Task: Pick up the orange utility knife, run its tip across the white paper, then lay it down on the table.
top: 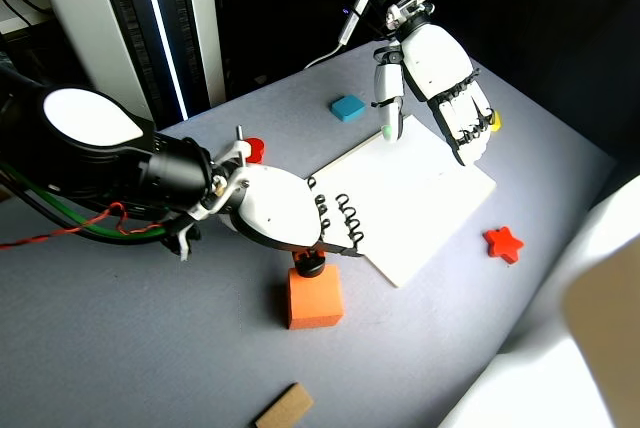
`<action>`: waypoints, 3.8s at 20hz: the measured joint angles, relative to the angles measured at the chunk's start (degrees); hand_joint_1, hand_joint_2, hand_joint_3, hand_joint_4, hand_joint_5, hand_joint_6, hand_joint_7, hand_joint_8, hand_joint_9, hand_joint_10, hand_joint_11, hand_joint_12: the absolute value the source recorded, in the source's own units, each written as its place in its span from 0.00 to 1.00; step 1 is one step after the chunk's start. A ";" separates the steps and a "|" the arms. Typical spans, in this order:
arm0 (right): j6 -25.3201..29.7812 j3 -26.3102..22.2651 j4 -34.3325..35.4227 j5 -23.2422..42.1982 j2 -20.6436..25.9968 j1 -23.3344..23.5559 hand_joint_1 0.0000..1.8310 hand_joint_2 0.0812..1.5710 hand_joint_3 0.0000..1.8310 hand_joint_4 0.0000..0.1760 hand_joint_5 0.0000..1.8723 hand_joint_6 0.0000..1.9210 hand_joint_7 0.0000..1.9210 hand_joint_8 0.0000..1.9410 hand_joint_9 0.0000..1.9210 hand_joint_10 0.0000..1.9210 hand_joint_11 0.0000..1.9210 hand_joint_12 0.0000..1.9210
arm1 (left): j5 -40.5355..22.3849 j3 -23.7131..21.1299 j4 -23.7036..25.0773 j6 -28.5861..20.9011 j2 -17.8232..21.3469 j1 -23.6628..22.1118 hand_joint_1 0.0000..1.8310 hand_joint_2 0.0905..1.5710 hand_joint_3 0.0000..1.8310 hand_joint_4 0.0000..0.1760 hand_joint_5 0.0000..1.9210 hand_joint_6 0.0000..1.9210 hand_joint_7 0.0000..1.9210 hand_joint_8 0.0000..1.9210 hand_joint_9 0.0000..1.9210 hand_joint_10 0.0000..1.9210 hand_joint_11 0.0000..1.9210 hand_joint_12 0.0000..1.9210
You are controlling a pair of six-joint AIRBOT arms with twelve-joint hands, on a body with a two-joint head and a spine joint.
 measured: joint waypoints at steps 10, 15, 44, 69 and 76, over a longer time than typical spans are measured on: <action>0.17 5.09 -0.50 0.68 -5.44 -1.16 0.65 0.68 0.00 0.00 0.00 0.00 0.00 0.00 0.00 0.00 0.00 0.00 | -0.31 0.59 -0.02 -0.04 -0.42 0.00 0.00 0.82 0.00 0.00 0.03 0.00 0.07 0.00 0.10 0.00 0.00 0.41; 0.22 5.09 -0.42 0.92 -5.38 -2.19 0.69 0.68 0.00 0.00 0.00 0.00 0.00 0.00 0.00 0.00 0.00 0.00 | -0.37 0.59 -0.09 -0.04 -0.50 -0.02 0.00 0.82 0.00 0.00 0.03 0.00 0.07 0.00 0.09 0.01 0.00 0.39; 0.35 -2.19 -0.24 -2.51 -0.59 1.46 0.83 0.76 0.09 1.00 0.72 1.00 0.83 1.00 0.91 1.00 0.93 1.00 | -0.44 0.90 -0.31 -0.02 -1.18 -0.35 0.00 0.81 0.00 0.00 0.02 0.00 0.08 0.00 0.11 0.00 0.00 0.36; -65.55 17.44 49.79 24.92 -14.23 0.83 0.83 0.78 0.05 1.00 0.72 1.00 0.82 1.00 0.87 1.00 0.90 1.00 | -0.66 1.66 -1.14 -0.11 -1.18 -0.28 0.00 0.81 0.00 0.00 0.03 0.00 0.10 0.00 0.13 0.01 0.00 0.38; -61.77 17.88 50.34 16.00 -15.96 1.03 0.83 0.77 0.04 1.00 0.72 1.00 0.81 1.00 0.87 1.00 0.89 1.00 | -0.68 1.66 -1.16 -0.22 -1.18 -0.04 0.00 0.81 0.00 0.00 0.04 0.00 0.09 0.00 0.11 0.00 0.00 0.36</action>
